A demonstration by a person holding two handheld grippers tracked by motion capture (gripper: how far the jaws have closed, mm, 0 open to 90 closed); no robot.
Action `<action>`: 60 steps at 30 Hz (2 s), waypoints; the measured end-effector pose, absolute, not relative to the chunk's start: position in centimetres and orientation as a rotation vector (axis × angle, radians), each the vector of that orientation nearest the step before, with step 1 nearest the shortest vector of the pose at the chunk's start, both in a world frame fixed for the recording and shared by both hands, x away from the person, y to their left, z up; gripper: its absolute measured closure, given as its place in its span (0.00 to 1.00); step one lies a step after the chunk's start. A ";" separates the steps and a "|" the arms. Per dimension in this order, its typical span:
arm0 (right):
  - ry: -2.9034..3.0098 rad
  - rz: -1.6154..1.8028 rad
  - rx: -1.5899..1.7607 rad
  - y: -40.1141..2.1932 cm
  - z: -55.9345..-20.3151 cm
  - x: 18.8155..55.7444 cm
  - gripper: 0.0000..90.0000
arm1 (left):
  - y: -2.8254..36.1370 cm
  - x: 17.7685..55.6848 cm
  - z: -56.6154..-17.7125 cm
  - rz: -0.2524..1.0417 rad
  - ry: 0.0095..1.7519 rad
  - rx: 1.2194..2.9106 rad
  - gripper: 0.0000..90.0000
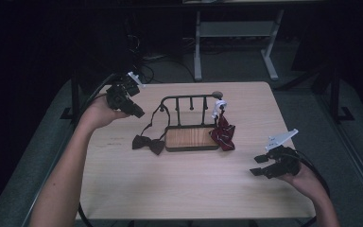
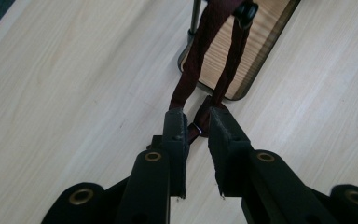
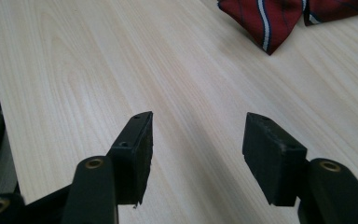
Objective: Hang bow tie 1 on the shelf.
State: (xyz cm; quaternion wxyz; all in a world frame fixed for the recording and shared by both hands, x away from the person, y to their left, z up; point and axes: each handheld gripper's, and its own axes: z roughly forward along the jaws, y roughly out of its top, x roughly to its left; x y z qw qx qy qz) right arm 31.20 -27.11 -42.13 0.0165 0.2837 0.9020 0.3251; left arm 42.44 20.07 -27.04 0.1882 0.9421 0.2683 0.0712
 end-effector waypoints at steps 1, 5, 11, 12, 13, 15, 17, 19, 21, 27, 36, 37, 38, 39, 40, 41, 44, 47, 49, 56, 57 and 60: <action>2.802 1.009 0.886 -27.1 -42.1 31.2 0.47 | 20.2 42.4 -27.2 0.197 0.761 2.657 0.84; 2.791 1.010 0.909 -27.3 -42.1 31.2 0.46 | 20.5 42.2 -27.7 0.188 0.760 2.653 0.83; 2.783 1.009 0.910 -27.5 -42.2 31.2 0.46 | 20.9 41.8 -28.4 0.178 0.765 2.640 0.81; 2.782 1.007 0.913 -27.4 -42.2 31.2 0.46 | 21.0 41.7 -28.4 0.176 0.762 2.641 0.80; 2.783 1.005 0.916 -27.5 -42.2 31.2 0.46 | 21.0 41.6 -28.5 0.180 0.759 2.638 0.80; 2.784 1.006 0.921 -27.5 -42.2 31.3 0.46 | 21.1 41.4 -28.7 0.174 0.748 2.632 0.79; 2.782 1.007 0.918 -27.6 -42.2 31.3 0.46 | 21.1 41.2 -29.0 0.178 0.736 2.637 0.79; 2.780 1.007 0.922 -27.6 -42.2 31.2 0.46 | 21.1 41.1 -29.2 0.175 0.735 2.635 0.79; 2.777 1.007 0.926 -27.6 -42.2 31.2 0.46 | 21.2 41.0 -29.4 0.171 0.729 2.637 0.78; 2.776 1.002 0.931 -27.8 -42.3 31.3 0.46 | 21.3 40.7 -30.2 0.165 0.724 2.636 0.77; 2.770 1.004 0.934 -27.8 -42.3 31.2 0.46 | 21.6 39.7 -31.0 0.164 0.705 2.639 0.76; 2.771 1.003 0.935 -27.8 -42.3 31.3 0.46 | 21.6 39.6 -31.0 0.168 0.699 2.639 0.76; 2.771 1.003 0.934 -27.8 -42.3 31.3 0.46 | 21.6 39.6 -31.0 0.165 0.698 2.634 0.76; 2.772 1.002 0.938 -27.8 -42.3 31.3 0.46 | 21.6 39.5 -31.1 0.168 0.694 2.635 0.76; 2.772 1.002 0.938 -27.8 -42.3 31.3 0.46 | 21.6 39.4 -31.1 0.166 0.696 2.632 0.76; 2.773 1.000 0.941 -27.8 -42.3 31.2 0.46 | 21.6 39.3 -31.1 0.163 0.691 2.634 0.76; 2.771 1.002 0.941 -27.9 -42.3 31.3 0.46 | 21.6 39.1 -31.3 0.161 0.690 2.631 0.76; 2.771 1.002 0.944 -27.9 -42.3 31.2 0.46 | 21.7 38.9 -31.5 0.154 0.679 2.629 0.75; 2.772 1.001 0.944 -27.9 -42.3 31.2 0.46 | 21.7 38.7 -31.7 0.155 0.678 2.629 0.75; 2.771 0.999 0.944 -28.0 -42.3 31.2 0.46 | 21.9 38.1 -32.3 0.152 0.670 2.629 0.74; 2.771 0.999 0.943 -28.0 -42.3 31.2 0.46 | 21.9 38.0 -32.4 0.152 0.675 2.628 0.74; 2.771 0.998 0.945 -28.0 -42.3 31.2 0.46 | 22.1 37.8 -32.7 0.156 0.667 2.635 0.73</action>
